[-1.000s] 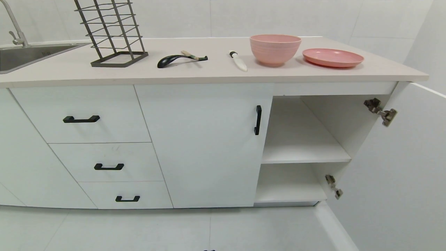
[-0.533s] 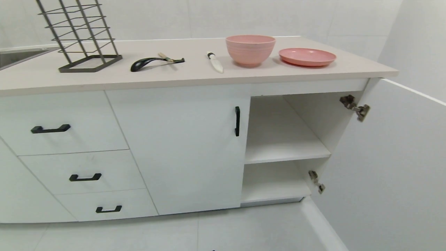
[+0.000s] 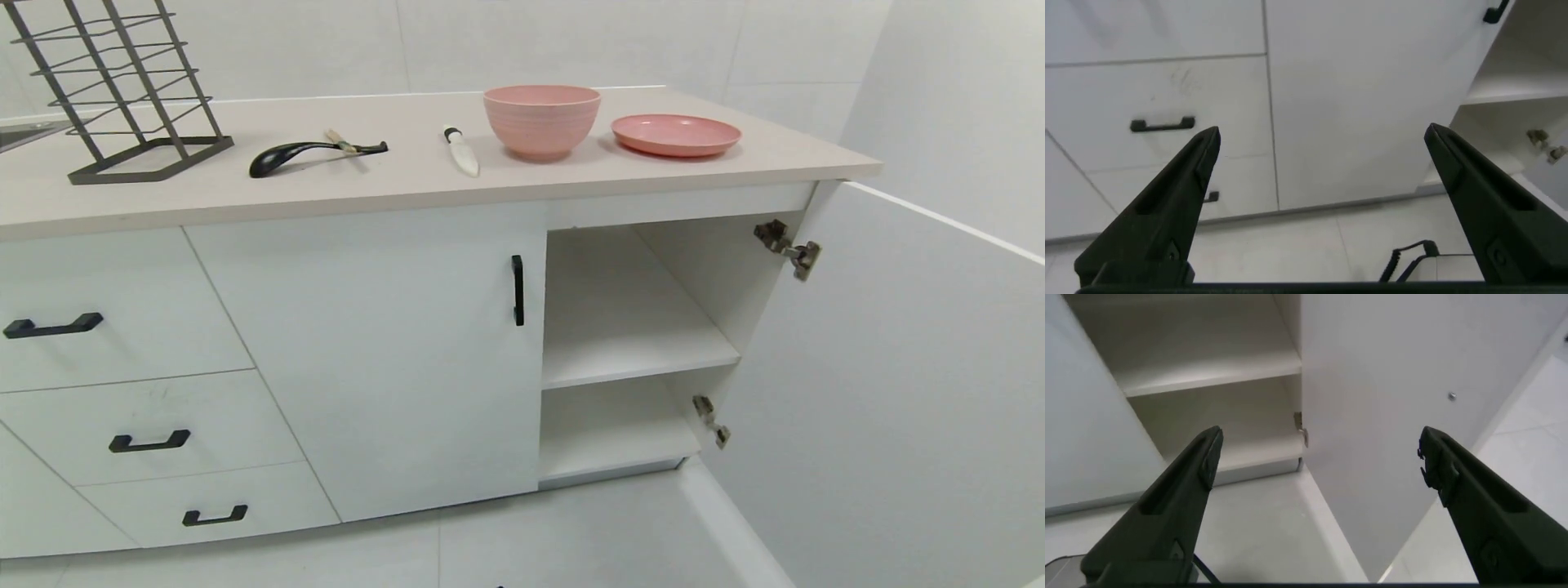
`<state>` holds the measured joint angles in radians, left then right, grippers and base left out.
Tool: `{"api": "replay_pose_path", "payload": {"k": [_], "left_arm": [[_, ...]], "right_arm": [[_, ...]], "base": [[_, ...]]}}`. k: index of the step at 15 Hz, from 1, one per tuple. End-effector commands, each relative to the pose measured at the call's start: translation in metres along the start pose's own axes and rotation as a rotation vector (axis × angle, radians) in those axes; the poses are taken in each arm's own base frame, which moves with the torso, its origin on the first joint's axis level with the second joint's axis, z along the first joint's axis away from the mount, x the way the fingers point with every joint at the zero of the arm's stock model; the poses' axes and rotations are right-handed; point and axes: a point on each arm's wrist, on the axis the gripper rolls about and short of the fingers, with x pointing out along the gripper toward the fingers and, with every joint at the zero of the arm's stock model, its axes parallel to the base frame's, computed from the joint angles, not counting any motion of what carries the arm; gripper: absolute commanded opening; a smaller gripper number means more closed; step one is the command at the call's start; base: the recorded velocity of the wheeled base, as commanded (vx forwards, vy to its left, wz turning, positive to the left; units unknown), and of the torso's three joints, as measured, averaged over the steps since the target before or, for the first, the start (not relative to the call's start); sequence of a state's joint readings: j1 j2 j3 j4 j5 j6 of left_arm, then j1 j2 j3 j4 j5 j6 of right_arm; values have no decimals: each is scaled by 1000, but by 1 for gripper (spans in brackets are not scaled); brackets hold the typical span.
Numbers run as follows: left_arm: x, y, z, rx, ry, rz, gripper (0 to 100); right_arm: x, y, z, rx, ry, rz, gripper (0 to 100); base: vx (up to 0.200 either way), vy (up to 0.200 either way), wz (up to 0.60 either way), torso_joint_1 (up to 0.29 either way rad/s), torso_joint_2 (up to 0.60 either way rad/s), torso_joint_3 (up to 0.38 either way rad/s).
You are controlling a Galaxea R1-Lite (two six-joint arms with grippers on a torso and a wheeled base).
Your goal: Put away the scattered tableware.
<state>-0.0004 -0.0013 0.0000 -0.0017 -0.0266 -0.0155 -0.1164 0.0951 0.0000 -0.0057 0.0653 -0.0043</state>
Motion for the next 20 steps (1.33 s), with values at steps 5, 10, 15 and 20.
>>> {"api": "replay_pose_path", "payload": {"k": [5, 10, 15, 20], "left_arm": [[0, 0, 0, 8, 0, 2, 100], [0, 0, 0, 2, -2, 2, 100], [0, 0, 0, -4, -2, 2, 100], [0, 0, 0, -4, 0, -1, 100]], "right_arm": [[0, 0, 0, 0, 4, 0, 100], [0, 0, 0, 2, 6, 0, 100], [0, 0, 0, 0, 4, -1, 100], [0, 0, 0, 2, 6, -1, 100]], "base": [[0, 0, 0, 0, 0, 0], [80, 0, 0, 1, 0, 2], [40, 0, 0, -2, 0, 0], [0, 0, 0, 152, -76, -57]]}}
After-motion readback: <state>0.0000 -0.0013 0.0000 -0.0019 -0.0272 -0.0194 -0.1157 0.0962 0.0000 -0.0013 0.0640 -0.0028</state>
